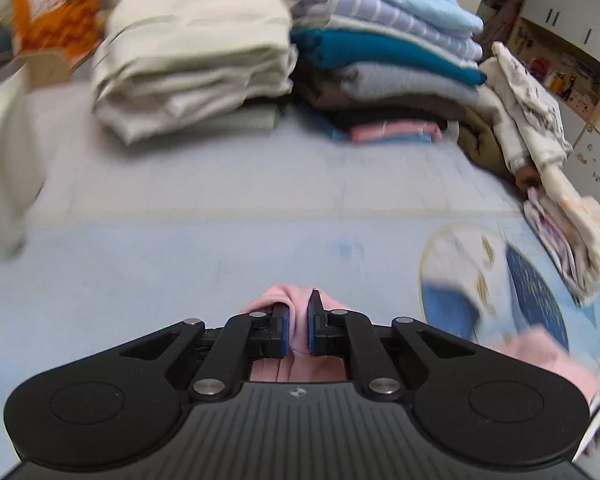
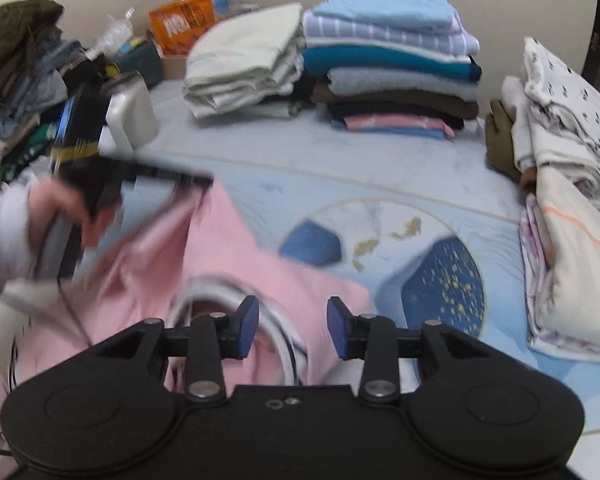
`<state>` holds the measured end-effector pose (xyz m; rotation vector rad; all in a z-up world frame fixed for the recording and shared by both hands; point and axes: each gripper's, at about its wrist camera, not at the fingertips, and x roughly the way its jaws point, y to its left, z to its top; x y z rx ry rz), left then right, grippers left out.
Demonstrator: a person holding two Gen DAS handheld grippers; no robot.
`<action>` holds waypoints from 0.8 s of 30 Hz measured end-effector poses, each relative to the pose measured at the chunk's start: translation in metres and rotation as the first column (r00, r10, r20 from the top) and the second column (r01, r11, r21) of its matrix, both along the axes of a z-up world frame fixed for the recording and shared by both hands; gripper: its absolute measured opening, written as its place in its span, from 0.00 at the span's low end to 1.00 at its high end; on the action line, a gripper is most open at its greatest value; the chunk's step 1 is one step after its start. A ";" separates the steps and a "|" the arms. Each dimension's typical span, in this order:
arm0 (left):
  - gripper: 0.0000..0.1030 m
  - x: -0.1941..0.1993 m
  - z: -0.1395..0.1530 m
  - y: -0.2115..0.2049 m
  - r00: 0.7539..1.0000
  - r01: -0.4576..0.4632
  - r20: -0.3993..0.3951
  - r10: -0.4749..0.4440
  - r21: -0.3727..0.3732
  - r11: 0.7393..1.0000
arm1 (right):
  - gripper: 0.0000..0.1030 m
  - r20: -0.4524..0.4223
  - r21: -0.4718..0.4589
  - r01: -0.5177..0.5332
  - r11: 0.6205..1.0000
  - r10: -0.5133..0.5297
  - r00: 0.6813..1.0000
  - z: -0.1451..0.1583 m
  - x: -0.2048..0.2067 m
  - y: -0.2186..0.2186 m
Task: Fold clothes
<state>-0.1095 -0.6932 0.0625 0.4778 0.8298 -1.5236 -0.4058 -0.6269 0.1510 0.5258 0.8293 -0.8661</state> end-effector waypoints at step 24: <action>0.83 -0.013 0.010 0.111 0.848 0.481 0.202 -0.490 0.095 0.872 | 1.00 -0.069 0.080 0.051 0.996 -0.046 0.997 -0.059 0.005 0.024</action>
